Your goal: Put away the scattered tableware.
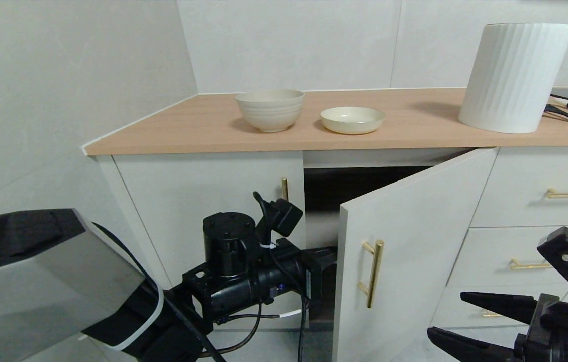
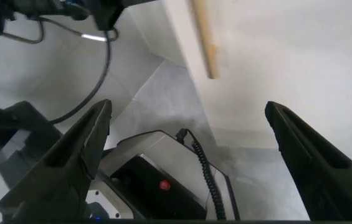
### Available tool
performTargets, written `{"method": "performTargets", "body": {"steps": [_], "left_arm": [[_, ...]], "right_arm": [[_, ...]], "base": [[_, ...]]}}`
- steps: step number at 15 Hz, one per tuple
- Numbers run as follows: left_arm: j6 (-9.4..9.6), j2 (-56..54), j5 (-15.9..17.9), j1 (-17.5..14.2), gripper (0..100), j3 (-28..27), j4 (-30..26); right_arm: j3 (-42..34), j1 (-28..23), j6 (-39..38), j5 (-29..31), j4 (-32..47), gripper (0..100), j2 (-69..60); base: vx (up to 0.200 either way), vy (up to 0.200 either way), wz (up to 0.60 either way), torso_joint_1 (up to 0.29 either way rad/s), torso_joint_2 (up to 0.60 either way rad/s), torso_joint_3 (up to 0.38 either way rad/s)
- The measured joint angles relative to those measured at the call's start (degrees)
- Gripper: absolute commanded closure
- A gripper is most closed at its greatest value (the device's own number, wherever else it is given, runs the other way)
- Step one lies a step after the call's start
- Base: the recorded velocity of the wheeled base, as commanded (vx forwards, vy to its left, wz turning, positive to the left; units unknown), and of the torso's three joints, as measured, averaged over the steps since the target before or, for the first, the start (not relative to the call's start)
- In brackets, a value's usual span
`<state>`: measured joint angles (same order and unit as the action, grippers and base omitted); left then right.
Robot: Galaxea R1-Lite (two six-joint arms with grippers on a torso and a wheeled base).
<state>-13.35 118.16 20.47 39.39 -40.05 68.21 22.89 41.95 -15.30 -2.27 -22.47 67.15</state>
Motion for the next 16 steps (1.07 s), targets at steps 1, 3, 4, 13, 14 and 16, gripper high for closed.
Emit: {"method": "performTargets", "body": {"steps": [1, 3, 4, 13, 14, 16], "left_arm": [[0.02, 0.22, -0.05, -0.06, 100, -0.22, -0.05], [0.00, 0.96, -0.06, 0.02, 100, -1.01, -0.05], [0.02, 1.44, -0.06, 0.13, 100, -1.38, -0.02], [-0.06, 2.89, -0.27, 3.91, 100, -10.93, -8.33], [-0.09, 2.89, -0.28, 4.10, 100, -11.25, -8.13], [-0.09, 2.90, -1.45, 3.83, 100, -11.52, -8.00]], "right_arm": [[-0.02, -0.02, 0.00, 0.02, 0.06, 0, 0.00], [-0.05, 0.00, 0.02, -0.05, 0.06, 0, 0.00], [-0.05, 0.00, 0.00, -0.07, 0.06, 0, 0.02], [-0.13, 0.02, 0.00, -0.09, 0.17, 0, -0.26], [-0.16, 0.02, 0.00, -0.11, 0.17, 0, -0.39], [-0.16, 0.00, 0.02, -0.07, 0.22, 0, -0.63]], "base": [[0.000, 0.000, 0.00, 0.000, 0.00, 0.000], [0.000, 0.000, 0.00, 0.000, 0.00, 0.000], [0.000, 0.000, 0.00, 0.000, 0.00, 0.000], [-0.067, 0.000, 0.00, 0.001, 0.00, 0.001], [0.000, 0.000, 0.00, 0.000, 0.00, 0.000], [0.000, 0.000, 0.00, 0.000, 0.00, 0.000]]}}
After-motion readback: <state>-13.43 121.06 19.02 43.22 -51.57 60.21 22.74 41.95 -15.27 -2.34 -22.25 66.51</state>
